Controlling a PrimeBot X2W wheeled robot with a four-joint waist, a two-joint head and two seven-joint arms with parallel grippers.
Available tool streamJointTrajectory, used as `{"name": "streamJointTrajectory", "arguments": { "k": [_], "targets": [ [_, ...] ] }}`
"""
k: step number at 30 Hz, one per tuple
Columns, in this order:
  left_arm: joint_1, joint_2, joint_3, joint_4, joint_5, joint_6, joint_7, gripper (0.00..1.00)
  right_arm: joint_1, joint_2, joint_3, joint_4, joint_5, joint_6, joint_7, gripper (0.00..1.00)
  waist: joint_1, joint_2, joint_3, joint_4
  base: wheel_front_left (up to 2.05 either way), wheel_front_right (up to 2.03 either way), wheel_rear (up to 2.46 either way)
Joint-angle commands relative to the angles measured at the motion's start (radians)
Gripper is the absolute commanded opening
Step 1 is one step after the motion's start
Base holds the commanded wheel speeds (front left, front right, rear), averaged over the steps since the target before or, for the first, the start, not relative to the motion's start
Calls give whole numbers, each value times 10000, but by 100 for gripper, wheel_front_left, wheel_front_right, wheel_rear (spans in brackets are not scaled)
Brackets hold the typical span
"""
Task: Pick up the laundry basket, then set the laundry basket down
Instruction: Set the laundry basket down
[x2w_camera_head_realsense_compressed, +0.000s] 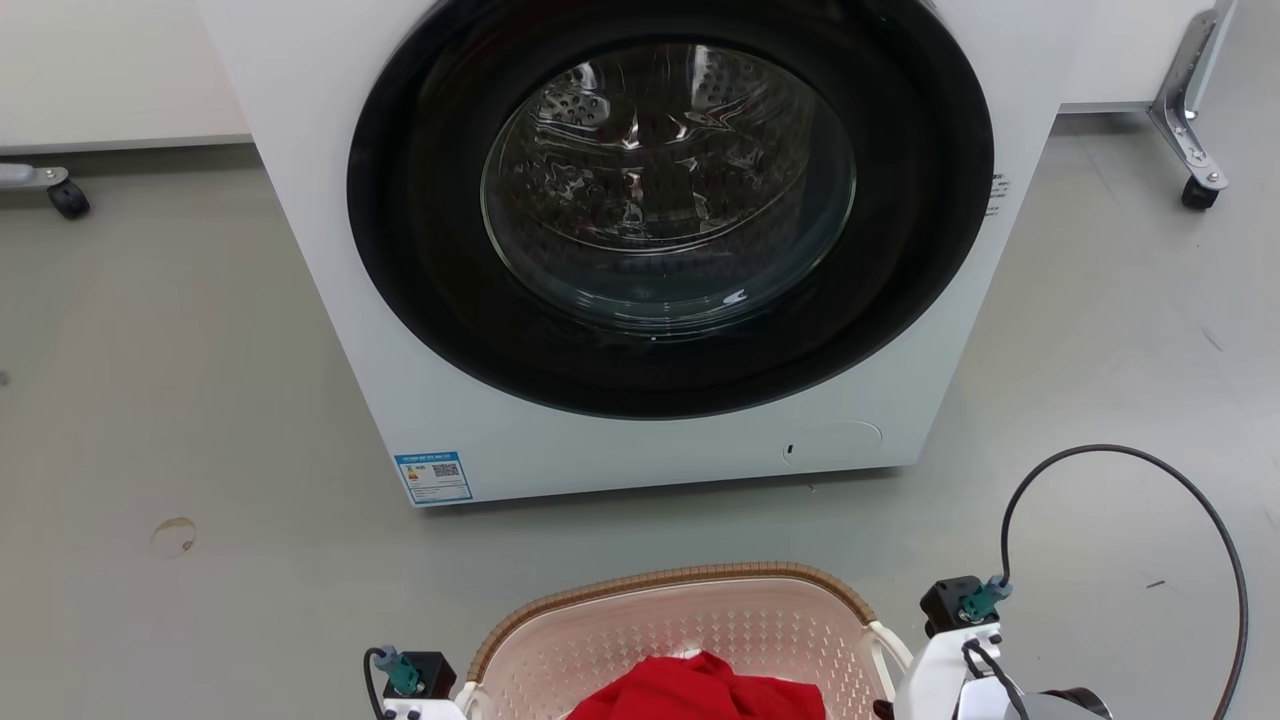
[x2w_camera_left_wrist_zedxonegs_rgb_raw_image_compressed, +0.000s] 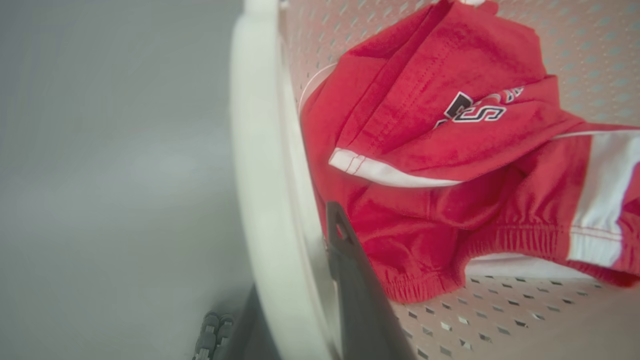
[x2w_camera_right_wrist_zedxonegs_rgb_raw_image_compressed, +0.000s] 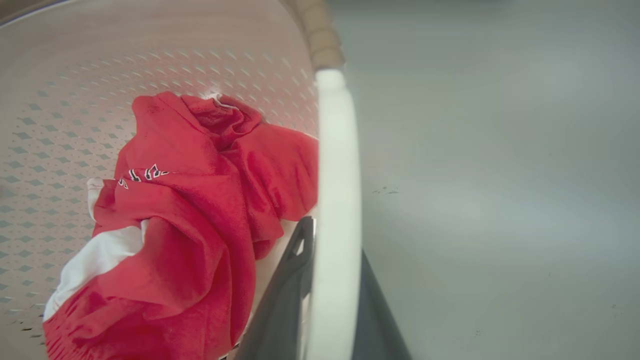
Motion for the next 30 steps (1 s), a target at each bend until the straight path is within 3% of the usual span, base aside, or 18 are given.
{"name": "streamJointTrajectory", "arguments": {
  "k": [1,21,25,30],
  "targets": [
    [-403,1389,107,587,51,148,-62,0,-349,-1180,-20,603,-1,-57,-281,0,0,0,57,6,0,0,0],
    [-1812,1191,-2,699,288,585,-848,0,-1617,-1180,-16,531,-80,-57,-1243,0,0,0,2717,-36,0,0,0],
    [-2917,1094,82,710,381,920,-1545,0,-2581,-1180,-17,571,-152,-57,-1820,0,0,0,4608,-102,0,0,0],
    [-3476,1068,50,713,535,1102,-2119,0,-3075,-1180,-39,573,-200,-57,-2482,0,0,0,5426,-130,0,0,0]
  ]
}}
